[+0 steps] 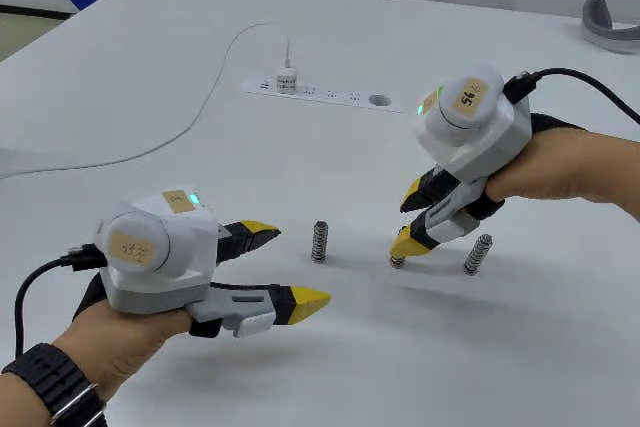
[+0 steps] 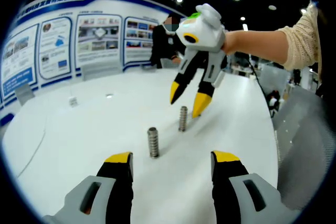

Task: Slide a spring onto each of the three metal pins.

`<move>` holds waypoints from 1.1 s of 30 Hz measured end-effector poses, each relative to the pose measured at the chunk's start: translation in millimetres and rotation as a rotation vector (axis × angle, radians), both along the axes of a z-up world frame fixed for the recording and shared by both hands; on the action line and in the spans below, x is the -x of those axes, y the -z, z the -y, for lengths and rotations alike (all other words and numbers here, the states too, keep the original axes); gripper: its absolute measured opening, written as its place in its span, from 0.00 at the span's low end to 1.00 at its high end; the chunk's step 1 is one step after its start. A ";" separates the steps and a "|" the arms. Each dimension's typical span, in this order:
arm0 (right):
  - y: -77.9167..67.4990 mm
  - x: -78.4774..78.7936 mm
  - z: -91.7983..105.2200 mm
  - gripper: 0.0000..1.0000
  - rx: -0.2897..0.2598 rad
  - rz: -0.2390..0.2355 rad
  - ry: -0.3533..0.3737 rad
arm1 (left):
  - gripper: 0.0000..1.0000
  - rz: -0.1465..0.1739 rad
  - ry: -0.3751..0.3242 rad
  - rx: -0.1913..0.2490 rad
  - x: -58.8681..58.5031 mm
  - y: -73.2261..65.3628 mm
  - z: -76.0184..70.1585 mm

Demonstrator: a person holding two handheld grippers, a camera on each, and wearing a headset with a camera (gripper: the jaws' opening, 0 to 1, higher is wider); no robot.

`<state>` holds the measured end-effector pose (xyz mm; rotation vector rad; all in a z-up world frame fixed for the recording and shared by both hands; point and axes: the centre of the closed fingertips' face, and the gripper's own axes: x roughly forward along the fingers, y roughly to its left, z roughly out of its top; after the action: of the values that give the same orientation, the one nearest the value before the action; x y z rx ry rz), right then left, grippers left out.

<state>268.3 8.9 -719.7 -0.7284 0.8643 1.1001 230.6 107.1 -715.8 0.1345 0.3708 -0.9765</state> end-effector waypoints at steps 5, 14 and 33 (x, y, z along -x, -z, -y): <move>-2.1 0.6 11.8 0.42 -0.018 0.013 0.033 | 0.62 -0.002 0.002 -0.004 -1.6 0.1 0.4; -3.2 -0.1 33.5 0.46 -0.047 0.038 0.100 | 0.64 -0.007 0.000 -0.005 -3.9 0.6 1.4; -7.7 11.3 73.7 0.54 -0.122 0.103 0.223 | 0.67 -0.018 0.006 -0.011 -2.9 3.6 3.3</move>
<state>256.9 -64.8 -712.0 -0.5671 0.7641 0.9003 233.5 103.7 -719.4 0.1369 0.3920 -0.9820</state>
